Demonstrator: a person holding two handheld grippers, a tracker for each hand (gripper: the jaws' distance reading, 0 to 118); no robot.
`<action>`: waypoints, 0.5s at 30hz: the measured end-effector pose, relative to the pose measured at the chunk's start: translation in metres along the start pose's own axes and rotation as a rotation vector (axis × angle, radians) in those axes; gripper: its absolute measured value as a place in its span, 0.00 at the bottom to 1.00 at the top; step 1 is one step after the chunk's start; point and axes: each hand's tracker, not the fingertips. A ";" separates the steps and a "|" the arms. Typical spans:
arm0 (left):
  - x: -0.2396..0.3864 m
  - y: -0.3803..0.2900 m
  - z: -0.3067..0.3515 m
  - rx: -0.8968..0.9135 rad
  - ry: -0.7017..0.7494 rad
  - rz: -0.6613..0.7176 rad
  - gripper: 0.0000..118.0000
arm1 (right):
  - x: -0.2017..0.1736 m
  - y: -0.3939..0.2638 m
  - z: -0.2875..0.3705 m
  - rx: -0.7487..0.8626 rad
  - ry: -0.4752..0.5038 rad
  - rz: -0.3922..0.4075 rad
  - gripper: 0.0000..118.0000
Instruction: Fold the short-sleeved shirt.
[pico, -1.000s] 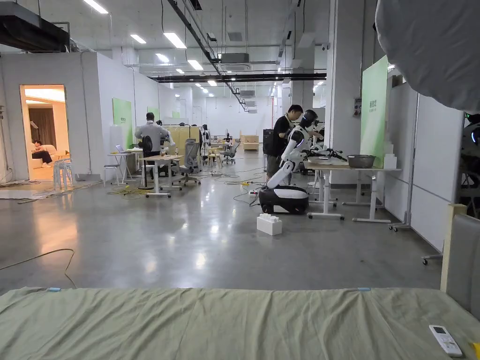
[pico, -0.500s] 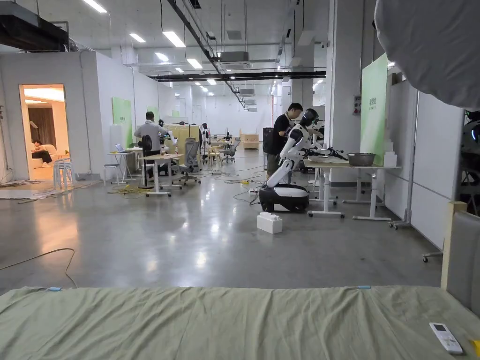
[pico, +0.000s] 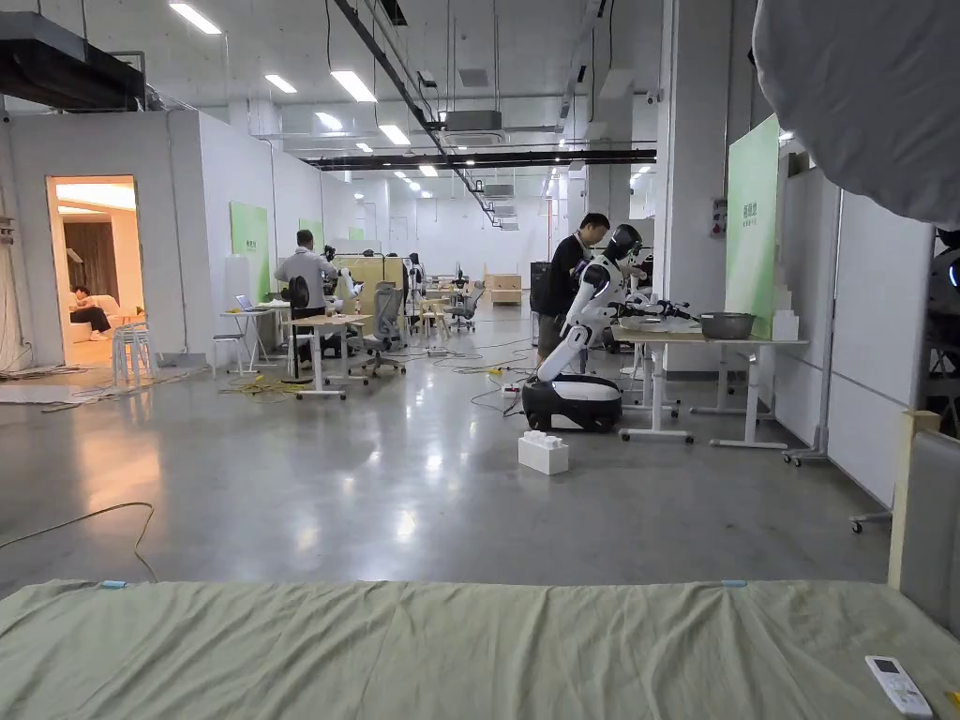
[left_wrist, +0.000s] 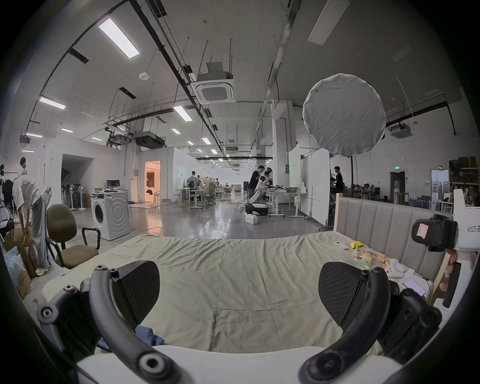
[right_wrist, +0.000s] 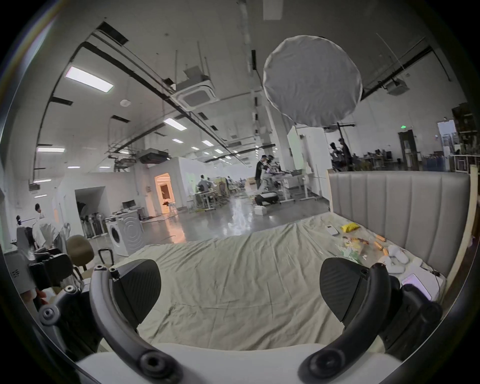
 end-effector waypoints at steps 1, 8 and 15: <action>0.000 0.000 0.000 0.004 -0.008 -0.001 1.00 | 0.000 -0.001 -0.002 -0.014 -0.005 0.006 1.00; 0.000 0.002 -0.001 -0.004 -0.022 0.024 1.00 | -0.007 -0.003 -0.003 -0.039 -0.041 0.084 1.00; -0.002 0.002 -0.001 -0.006 -0.024 0.036 1.00 | -0.012 0.004 -0.002 -0.123 -0.089 -0.001 1.00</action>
